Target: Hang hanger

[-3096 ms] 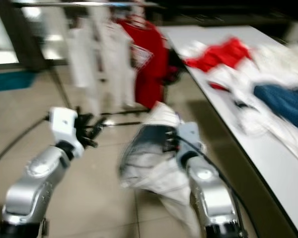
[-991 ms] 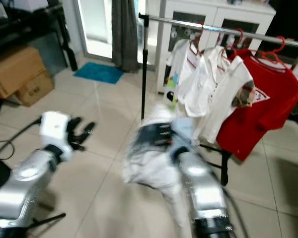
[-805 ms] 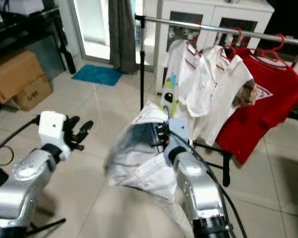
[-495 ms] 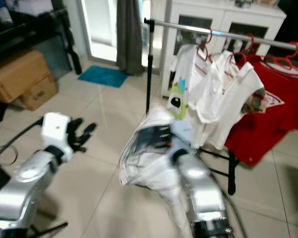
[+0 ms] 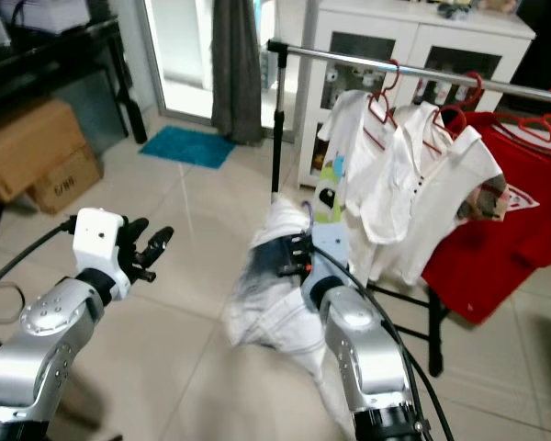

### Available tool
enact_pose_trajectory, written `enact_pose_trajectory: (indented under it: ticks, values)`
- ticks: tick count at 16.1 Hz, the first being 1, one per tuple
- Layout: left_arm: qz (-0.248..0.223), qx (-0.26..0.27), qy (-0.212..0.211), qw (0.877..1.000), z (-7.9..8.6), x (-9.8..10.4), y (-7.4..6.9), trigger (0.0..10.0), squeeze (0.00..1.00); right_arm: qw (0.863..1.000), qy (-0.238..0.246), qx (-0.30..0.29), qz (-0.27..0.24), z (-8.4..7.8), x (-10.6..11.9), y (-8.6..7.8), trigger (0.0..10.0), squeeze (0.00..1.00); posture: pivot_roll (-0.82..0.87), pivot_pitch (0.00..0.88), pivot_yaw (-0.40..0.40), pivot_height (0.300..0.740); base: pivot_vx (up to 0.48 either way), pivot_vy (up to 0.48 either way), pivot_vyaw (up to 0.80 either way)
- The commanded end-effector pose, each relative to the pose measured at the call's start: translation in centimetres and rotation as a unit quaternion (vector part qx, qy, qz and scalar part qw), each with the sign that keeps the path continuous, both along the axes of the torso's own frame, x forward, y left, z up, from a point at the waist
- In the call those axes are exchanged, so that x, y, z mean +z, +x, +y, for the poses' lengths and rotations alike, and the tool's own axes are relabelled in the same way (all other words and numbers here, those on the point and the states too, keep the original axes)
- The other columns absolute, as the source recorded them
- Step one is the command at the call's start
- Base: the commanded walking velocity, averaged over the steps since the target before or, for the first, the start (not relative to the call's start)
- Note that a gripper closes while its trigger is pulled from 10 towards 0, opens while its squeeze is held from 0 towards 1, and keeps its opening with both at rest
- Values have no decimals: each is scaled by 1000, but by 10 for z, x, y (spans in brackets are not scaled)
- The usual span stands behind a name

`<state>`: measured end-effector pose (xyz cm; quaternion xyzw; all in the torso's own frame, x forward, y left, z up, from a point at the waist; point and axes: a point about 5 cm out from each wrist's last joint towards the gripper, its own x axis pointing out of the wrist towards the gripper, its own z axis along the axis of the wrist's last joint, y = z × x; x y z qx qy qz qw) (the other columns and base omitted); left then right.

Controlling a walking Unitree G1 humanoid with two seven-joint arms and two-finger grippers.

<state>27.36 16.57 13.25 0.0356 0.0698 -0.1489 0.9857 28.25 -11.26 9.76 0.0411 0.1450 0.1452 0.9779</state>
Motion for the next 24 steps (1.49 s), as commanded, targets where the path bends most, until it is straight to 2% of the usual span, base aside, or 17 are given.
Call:
enact_pose_trajectory:
  ticks: [1, 4, 8, 9, 14, 16, 18, 24]
  values:
    - [-4, -16, -2, 1000, -8, 3, 1, 10000, 0, 999, 1, -11, -36, -8, 15, 5, 10000, 0, -64, 0, -5, 740, 345, 0, 0]
    - [-4, -21, -2, 1000, -9, 2, 0, 10000, 0, 999, 5, 4, -33, -4, 15, 4, 10000, 0, -64, 0, -3, 740, 340, 0, 0]
    - [-4, -24, -1, 1000, -11, 2, 0, 10000, 0, 998, -1, 19, -57, 0, 20, 4, 10000, 0, -62, 0, -7, 740, 343, 0, 0]
    - [-4, -25, -1, 1000, -11, 1, 0, 10000, 0, 998, 10, 27, -52, 2, 20, 3, 10000, 0, -61, 0, -9, 740, 345, 0, 0]
    - [-5, -29, -1, 1000, -12, 1, -2, 10000, 0, 997, 5, 24, -78, 2, 23, 4, 10000, 0, -65, 0, -9, 740, 344, 0, 0]
    - [-6, -34, -2, 999, -15, 1, -2, 10000, 0, 998, 25, 19, -60, 1, 21, 3, 10000, 0, -70, 0, -7, 740, 345, 0, -781]
    - [-5, -35, -2, 999, -16, 0, -2, 10000, 0, 998, 21, 19, -64, 0, 21, 3, 10000, 0, -71, 0, -8, 740, 347, 0, -800]
    - [-5, -35, -2, 999, -16, 0, -3, 10000, 0, 997, 13, 22, -69, 1, 20, 4, 10000, 0, -69, 0, -13, 740, 346, 0, 0]
